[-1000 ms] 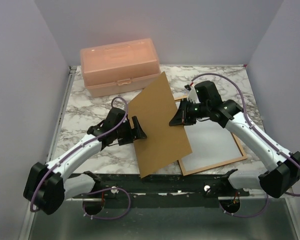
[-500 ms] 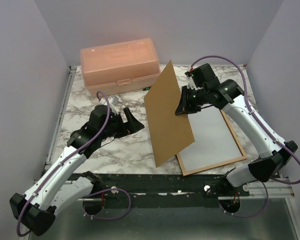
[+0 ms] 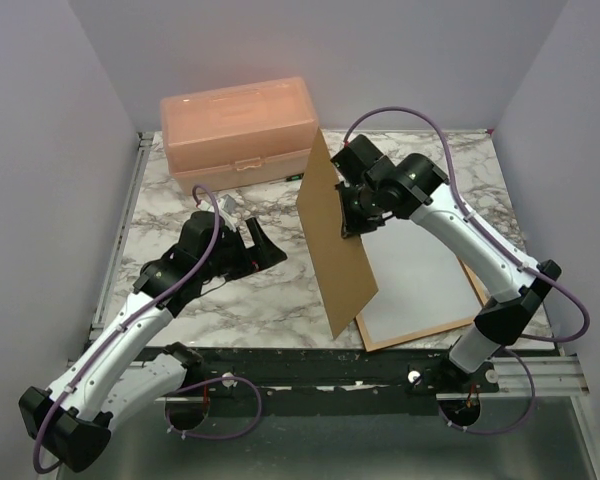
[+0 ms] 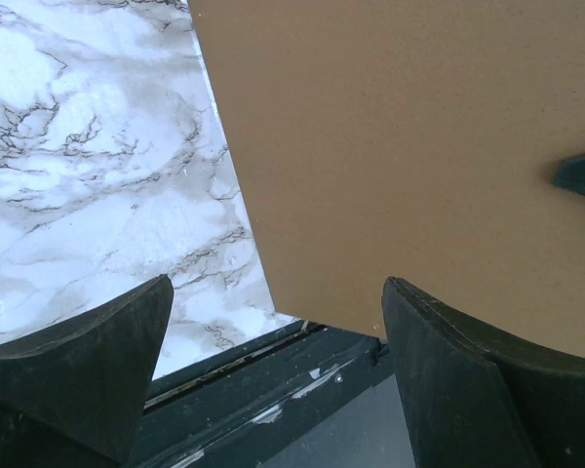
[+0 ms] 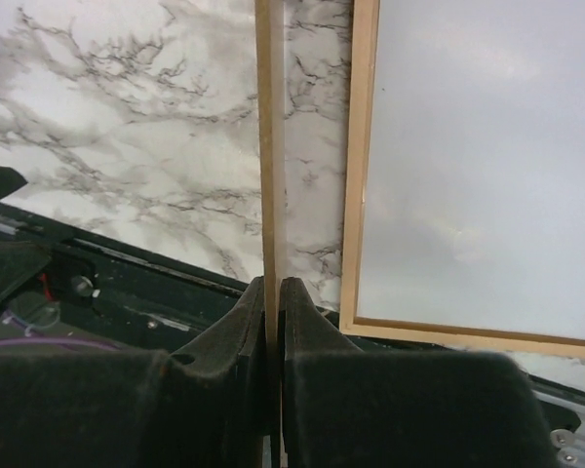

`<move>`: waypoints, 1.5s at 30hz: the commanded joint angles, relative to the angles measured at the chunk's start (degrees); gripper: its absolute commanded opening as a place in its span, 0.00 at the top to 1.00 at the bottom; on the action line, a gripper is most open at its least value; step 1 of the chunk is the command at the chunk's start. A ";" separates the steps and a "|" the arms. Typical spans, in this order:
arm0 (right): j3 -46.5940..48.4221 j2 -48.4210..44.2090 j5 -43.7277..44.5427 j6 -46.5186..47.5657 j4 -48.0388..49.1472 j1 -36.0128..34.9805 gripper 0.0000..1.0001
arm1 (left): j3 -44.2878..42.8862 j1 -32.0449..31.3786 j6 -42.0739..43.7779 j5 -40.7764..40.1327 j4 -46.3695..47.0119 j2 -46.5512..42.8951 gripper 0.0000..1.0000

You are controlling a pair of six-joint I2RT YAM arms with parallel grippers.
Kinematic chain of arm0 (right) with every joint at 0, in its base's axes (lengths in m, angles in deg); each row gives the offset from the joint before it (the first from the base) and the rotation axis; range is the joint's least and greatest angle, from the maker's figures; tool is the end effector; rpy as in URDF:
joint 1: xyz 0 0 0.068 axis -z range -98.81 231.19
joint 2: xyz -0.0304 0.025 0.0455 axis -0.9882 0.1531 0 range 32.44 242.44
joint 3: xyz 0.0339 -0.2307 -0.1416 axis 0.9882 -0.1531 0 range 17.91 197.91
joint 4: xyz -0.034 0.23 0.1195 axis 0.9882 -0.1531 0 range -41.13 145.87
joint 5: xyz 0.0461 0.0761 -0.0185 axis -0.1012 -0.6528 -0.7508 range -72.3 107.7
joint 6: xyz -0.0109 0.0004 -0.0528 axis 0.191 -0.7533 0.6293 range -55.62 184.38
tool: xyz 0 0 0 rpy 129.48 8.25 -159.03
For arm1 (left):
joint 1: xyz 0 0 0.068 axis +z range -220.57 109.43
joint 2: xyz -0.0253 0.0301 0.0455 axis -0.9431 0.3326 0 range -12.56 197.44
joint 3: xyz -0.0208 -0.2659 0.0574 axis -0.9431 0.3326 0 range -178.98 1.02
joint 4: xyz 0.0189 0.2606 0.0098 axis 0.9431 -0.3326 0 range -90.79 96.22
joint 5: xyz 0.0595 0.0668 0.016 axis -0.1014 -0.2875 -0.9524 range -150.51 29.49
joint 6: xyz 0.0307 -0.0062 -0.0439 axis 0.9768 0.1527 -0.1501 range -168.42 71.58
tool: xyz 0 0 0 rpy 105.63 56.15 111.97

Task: Put the photo into the frame
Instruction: Turn over the photo frame item at the center of the board.

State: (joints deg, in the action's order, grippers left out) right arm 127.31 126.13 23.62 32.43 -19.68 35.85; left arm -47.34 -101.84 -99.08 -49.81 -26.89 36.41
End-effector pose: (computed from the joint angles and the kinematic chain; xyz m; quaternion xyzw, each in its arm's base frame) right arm 0.2216 0.2190 0.4064 -0.0991 0.9593 0.1234 0.2340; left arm 0.1529 -0.1006 0.3096 -0.1045 0.8728 -0.3699 0.3008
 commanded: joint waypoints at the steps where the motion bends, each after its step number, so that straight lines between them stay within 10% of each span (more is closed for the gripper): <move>1: 2.22 2.07 7.48 -1.84 -2.49 -3.14 0.98 | -1.38 -0.20 -0.68 -1.62 -1.44 -0.78 0.08; 9: 4.21 4.87 7.13 -1.64 -0.88 -7.62 0.82 | -1.78 -0.18 -1.99 0.80 -0.17 -1.21 0.07; 15: 2.34 1.79 0.24 -2.55 6.41 -8.03 0.41 | -3.06 -0.20 -2.49 0.90 -1.47 -1.82 0.05; 21: -2.84 -3.18 -5.46 -3.68 14.51 -8.01 0.21 | -2.36 0.07 -4.94 4.05 2.03 -3.70 0.01; 35: -15.11 -9.76 -20.58 -7.59 30.97 -8.02 0.13 | 0.40 1.37 -7.57 9.84 9.52 -8.17 0.01; 45: -17.64 -12.43 -15.16 -7.88 31.18 -7.91 0.11 | 2.92 1.65 -8.29 9.36 10.36 -7.30 0.07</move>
State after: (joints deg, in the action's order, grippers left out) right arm 111.01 115.85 5.85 25.16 10.03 28.24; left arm -44.69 -100.31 -107.05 -41.35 -18.23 28.90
